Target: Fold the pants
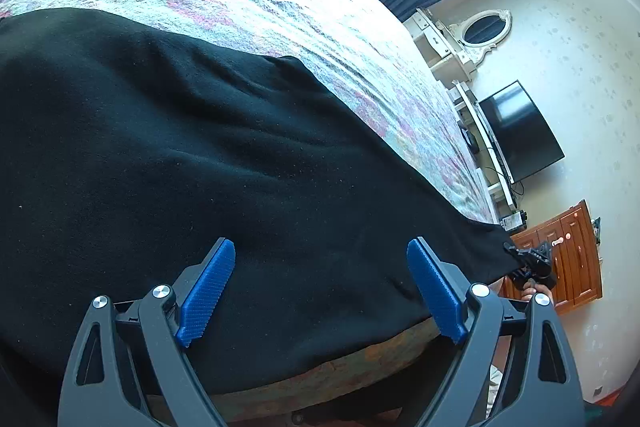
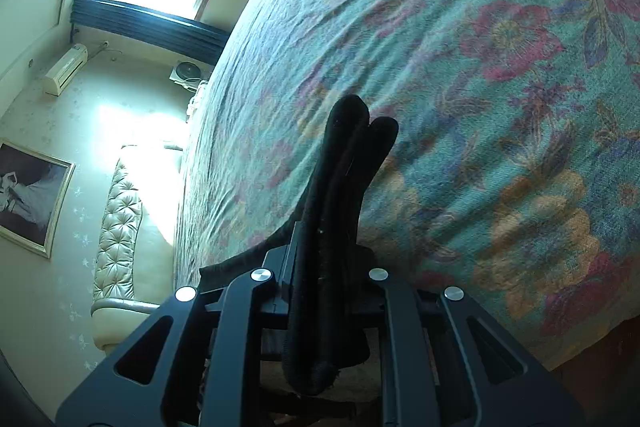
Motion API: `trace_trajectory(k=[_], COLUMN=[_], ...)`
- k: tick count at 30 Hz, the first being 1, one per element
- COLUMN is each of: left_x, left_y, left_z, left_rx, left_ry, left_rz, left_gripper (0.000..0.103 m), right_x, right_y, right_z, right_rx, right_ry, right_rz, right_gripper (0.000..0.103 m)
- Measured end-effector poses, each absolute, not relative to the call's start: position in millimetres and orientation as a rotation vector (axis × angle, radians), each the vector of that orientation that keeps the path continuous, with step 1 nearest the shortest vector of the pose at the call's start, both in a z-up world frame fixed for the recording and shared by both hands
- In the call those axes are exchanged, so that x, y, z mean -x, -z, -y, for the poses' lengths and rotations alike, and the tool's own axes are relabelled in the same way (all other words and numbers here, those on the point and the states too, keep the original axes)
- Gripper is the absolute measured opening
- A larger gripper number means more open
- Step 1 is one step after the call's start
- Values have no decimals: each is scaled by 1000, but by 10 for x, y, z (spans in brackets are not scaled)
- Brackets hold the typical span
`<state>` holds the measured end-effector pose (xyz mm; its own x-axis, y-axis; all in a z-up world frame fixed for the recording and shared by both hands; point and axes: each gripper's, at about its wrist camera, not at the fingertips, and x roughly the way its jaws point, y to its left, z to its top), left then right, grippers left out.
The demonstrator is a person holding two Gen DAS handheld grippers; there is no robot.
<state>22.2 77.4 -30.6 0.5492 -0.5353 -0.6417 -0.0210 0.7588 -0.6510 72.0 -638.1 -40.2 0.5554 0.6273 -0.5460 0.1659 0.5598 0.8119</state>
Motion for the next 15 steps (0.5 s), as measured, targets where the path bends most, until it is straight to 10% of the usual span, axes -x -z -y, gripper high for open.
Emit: trace_trajectory(k=[15], left_x=[-142], left_y=[322], left_z=[-962], left_rx=[691], left_ry=[371], left_rz=[-931], left_gripper=[87], right_x=[-864], right_y=[-820], right_z=[5200], right_rx=[-944], right_ry=[-542], right_rz=[-851], right_gripper=[14])
